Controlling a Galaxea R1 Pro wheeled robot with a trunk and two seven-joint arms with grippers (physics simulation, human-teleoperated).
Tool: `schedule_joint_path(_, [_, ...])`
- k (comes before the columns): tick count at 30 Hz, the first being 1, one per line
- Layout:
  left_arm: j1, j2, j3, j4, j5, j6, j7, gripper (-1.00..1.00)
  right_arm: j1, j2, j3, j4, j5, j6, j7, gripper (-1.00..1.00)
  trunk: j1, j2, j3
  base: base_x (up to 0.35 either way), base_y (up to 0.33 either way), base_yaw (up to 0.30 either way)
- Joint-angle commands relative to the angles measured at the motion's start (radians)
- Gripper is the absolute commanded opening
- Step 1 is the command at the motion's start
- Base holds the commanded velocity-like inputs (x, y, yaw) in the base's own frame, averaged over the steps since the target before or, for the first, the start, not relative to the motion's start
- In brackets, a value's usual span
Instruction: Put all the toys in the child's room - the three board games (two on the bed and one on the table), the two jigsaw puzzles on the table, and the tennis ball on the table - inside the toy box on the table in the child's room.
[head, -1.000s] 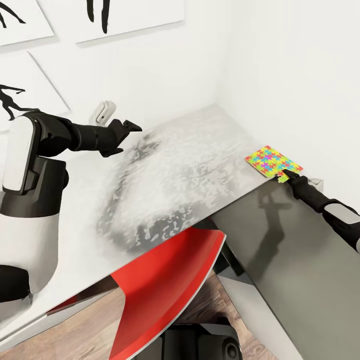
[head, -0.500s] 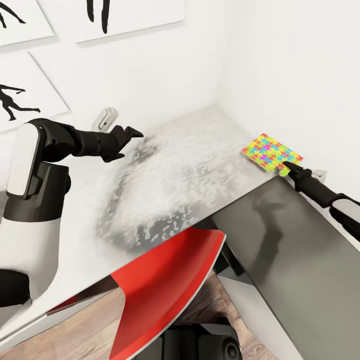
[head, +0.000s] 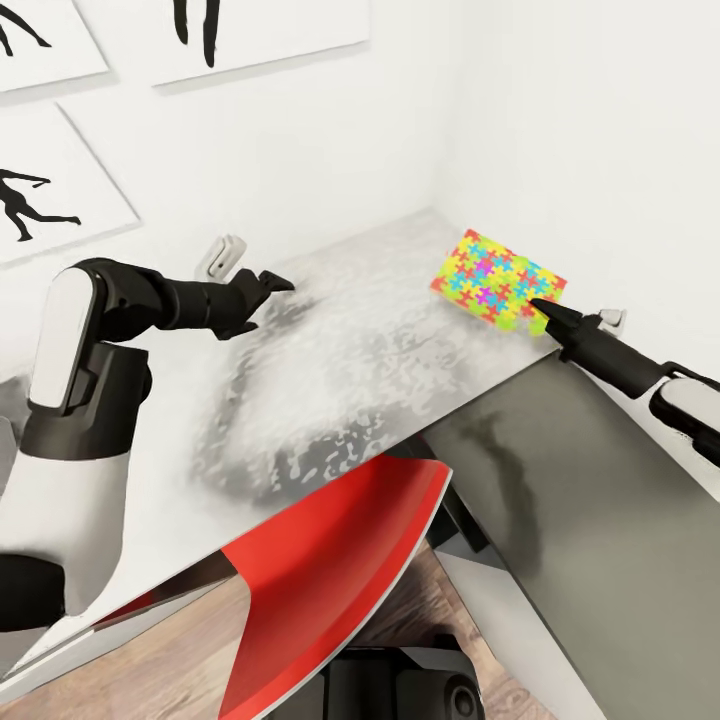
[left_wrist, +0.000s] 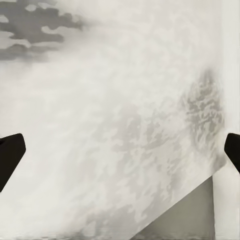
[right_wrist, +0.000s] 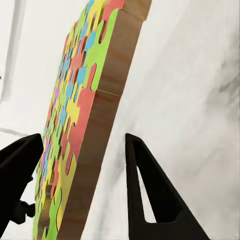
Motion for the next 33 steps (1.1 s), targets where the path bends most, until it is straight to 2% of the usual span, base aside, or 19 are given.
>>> schedule_joint_path(1, [0.005, -0.006, 0.000, -0.004, 0.007, 0.005, 0.008, 1.00, -0.001, -0.010, 0.005, -0.045, -0.010, 0.003, -0.015, -1.00, 0.001, -0.002, -0.002, 0.000, 0.000, 0.000])
schedule_joint_path(3, [0.013, -0.014, 0.000, -0.006, 0.008, 0.005, 0.008, 1.00, -0.001, -0.017, 0.006, -0.083, -0.010, 0.003, -0.033, -1.00, 0.001, -0.002, -0.002, 0.000, 0.000, 0.000])
schedule_joint_path(6, [0.036, -0.048, 0.001, -0.010, 0.012, 0.005, 0.007, 1.00, 0.001, -0.032, 0.006, -0.172, -0.009, 0.004, -0.089, -1.00, 0.001, -0.002, -0.002, 0.000, 0.000, 0.000])
schedule_joint_path(7, [0.036, -0.048, 0.001, -0.010, 0.012, 0.005, 0.007, 1.00, 0.001, -0.032, 0.006, -0.172, -0.009, 0.004, -0.089, -1.00, 0.001, -0.002, -0.002, 0.000, 0.000, 0.000])
schedule_joint_path(10, [0.051, -0.085, 0.000, -0.013, 0.016, 0.006, 0.001, 1.00, 0.001, -0.042, 0.006, -0.227, -0.008, 0.025, -0.141, -1.00, 0.001, -0.002, -0.002, 0.000, 0.000, 0.000])
schedule_joint_path(11, [0.051, -0.085, 0.000, -0.013, 0.016, 0.006, 0.001, 1.00, 0.001, -0.042, 0.006, -0.227, -0.008, 0.025, -0.141, -1.00, 0.001, -0.002, -0.002, 0.000, 0.000, 0.000])
schedule_joint_path(12, [0.054, -0.099, -0.004, -0.013, 0.017, 0.007, 0.000, 1.00, 0.001, -0.045, 0.006, -0.241, -0.008, 0.037, -0.157, -1.00, 0.001, -0.002, -0.002, 0.000, 0.000, 0.000])
schedule_joint_path(14, [0.058, -0.120, -0.023, -0.014, 0.018, 0.009, -0.006, 1.00, 0.001, -0.052, 0.004, -0.261, -0.005, 0.061, -0.187, -1.00, 0.001, -0.002, -0.001, 0.000, 0.000, 0.022])
schedule_joint_path(15, [0.058, -0.120, -0.023, -0.014, 0.018, 0.009, -0.006, 1.00, 0.001, -0.052, 0.004, -0.261, -0.005, 0.061, -0.187, -1.00, 0.001, -0.002, -0.001, 0.000, 0.000, 0.033])
schedule_joint_path(19, [0.060, -0.150, -0.085, -0.015, 0.018, 0.014, -0.032, 1.00, 0.001, -0.061, 0.002, -0.282, 0.000, 0.090, -0.236, -1.00, 0.001, -0.002, 0.001, 0.000, 0.000, 0.100])
schedule_joint_path(20, [0.060, -0.150, -0.085, -0.015, 0.018, 0.014, -0.032, 1.00, 0.001, -0.061, 0.002, -0.282, 0.000, 0.090, -0.236, -1.00, 0.001, -0.002, 0.002, 0.000, 0.000, 0.133])
schedule_joint_path(23, [0.055, -0.174, -0.122, -0.016, 0.015, 0.016, -0.055, 1.00, 0.001, -0.067, 0.001, -0.289, 0.002, 0.101, -0.260, -1.00, 0.001, -0.002, 0.005, 0.000, 0.000, 0.161])
schedule_joint_path(27, [0.046, -0.194, -0.142, -0.016, 0.014, 0.016, -0.079, 1.00, 0.002, -0.079, 0.002, -0.293, 0.003, 0.107, -0.276, -1.00, 0.001, -0.002, 0.008, 0.000, 0.000, 0.182])
schedule_joint_path(33, [0.046, -0.203, -0.152, -0.016, 0.012, 0.015, -0.112, 1.00, 0.002, -0.089, 0.001, -0.296, 0.003, 0.111, -0.294, -1.00, 0.001, -0.002, 0.013, 0.000, 0.000, 0.155])
